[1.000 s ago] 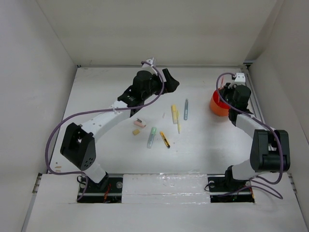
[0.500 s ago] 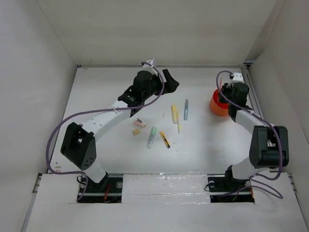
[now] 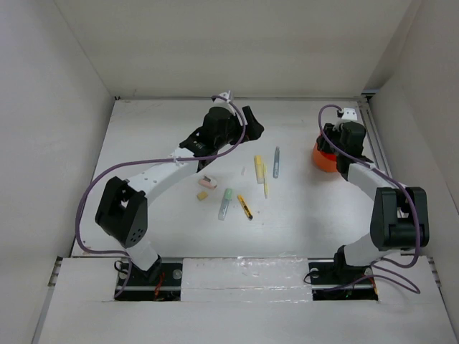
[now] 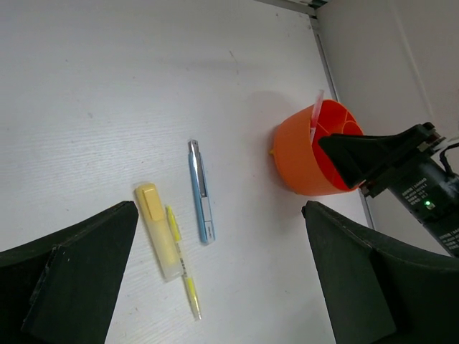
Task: Sort the stationery into containers
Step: Place the pen in the storage box, then pick up the pen from the center of the board.
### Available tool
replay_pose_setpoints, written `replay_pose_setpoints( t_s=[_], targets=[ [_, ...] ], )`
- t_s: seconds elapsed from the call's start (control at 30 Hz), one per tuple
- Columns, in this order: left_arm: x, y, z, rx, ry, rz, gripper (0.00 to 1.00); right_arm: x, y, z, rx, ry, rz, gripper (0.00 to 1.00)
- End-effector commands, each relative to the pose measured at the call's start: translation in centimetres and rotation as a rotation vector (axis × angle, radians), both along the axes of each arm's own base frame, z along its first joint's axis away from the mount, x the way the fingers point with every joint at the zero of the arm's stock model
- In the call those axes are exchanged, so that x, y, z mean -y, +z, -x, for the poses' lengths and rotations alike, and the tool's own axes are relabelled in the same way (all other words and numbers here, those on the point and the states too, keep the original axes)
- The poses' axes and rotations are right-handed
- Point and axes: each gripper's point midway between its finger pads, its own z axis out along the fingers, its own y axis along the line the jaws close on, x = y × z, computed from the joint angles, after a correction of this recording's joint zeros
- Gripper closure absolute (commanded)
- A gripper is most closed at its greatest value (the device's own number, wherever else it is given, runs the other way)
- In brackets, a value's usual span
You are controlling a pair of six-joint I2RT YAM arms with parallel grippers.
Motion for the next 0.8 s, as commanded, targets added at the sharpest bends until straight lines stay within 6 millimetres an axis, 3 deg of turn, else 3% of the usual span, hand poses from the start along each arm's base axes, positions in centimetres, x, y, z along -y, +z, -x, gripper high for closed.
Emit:
replay_pose_setpoints(
  t_s=[0.0,0.13,0.17,0.2,0.23,0.33,0.37,0.4,0.43,0.5,0.53,0.57,0.63,0.67,0.7,0.77],
  targets=[
    [0.0,2.0,-1.2,0.032,0.039,0.016,0.0,-0.1,3.0,-0.3,0.074,-0.02,0.0,0.56],
    [-0.1,1.2,-1.4,0.012,0.054,0.009,0.0,-1.0,5.5,0.4,0.131,0.006,-0.02,0.5],
    [-0.3,0.4,-1.4,-0.013,0.068,-0.003,0.0,-2.2,5.7,0.9,0.137,0.035,-0.022,0.48],
    [-0.4,1.1,-1.7,-0.005,0.081,-0.002,0.0,-3.0,6.5,1.1,0.156,0.049,-0.034,0.46],
    [-0.4,-0.1,-2.0,-0.036,0.1,-0.02,0.0,-4.0,7.5,1.7,0.18,0.072,-0.037,0.45],
    [-1.4,-1.0,-3.0,-0.114,0.158,-0.046,0.0,-7.9,8.1,2.8,0.159,0.13,-0.036,0.35],
    [-1.8,-1.9,-3.6,-0.134,0.178,-0.067,0.0,-8.5,6.7,3.6,0.093,0.12,-0.037,0.27],
    [-2.1,-2.6,-3.5,-0.164,0.196,-0.086,0.0,-9.1,6.5,3.9,0.077,0.102,-0.039,0.27],
    [-2.3,-1.9,-3.7,-0.164,0.214,-0.077,0.0,-10.7,5.9,4.7,0.044,0.126,-0.051,0.27],
    [-3.1,-2.7,-4.2,-0.177,0.264,-0.12,0.0,-11.6,3.3,6.6,-0.077,0.095,-0.103,0.27],
    [-3.8,-3.6,-3.8,-0.226,0.3,-0.15,0.0,-13.2,2.3,7.7,-0.11,0.115,-0.102,0.27],
    [-4.0,-2.7,-4.3,-0.218,0.322,-0.157,0.0,-13.9,0.4,8.9,-0.161,0.116,-0.1,0.28],
    [-4.5,-4.2,-4.3,-0.265,0.343,-0.22,0.0,-15.4,-1.1,10.3,-0.206,0.119,-0.088,0.35],
    [-4.2,-3.3,-4.7,-0.258,0.343,-0.213,0.0,-17.1,-1.9,11.6,-0.24,0.156,-0.075,0.39],
    [-4.1,-4.6,-4.9,-0.283,0.343,-0.239,0.0,-18.0,-2.9,12.1,-0.267,0.175,-0.067,0.42],
    [-4.0,-4.9,-5.1,-0.309,0.342,-0.264,0.0,-19.7,-3.9,13.3,-0.295,0.201,-0.037,0.45]
  ],
)
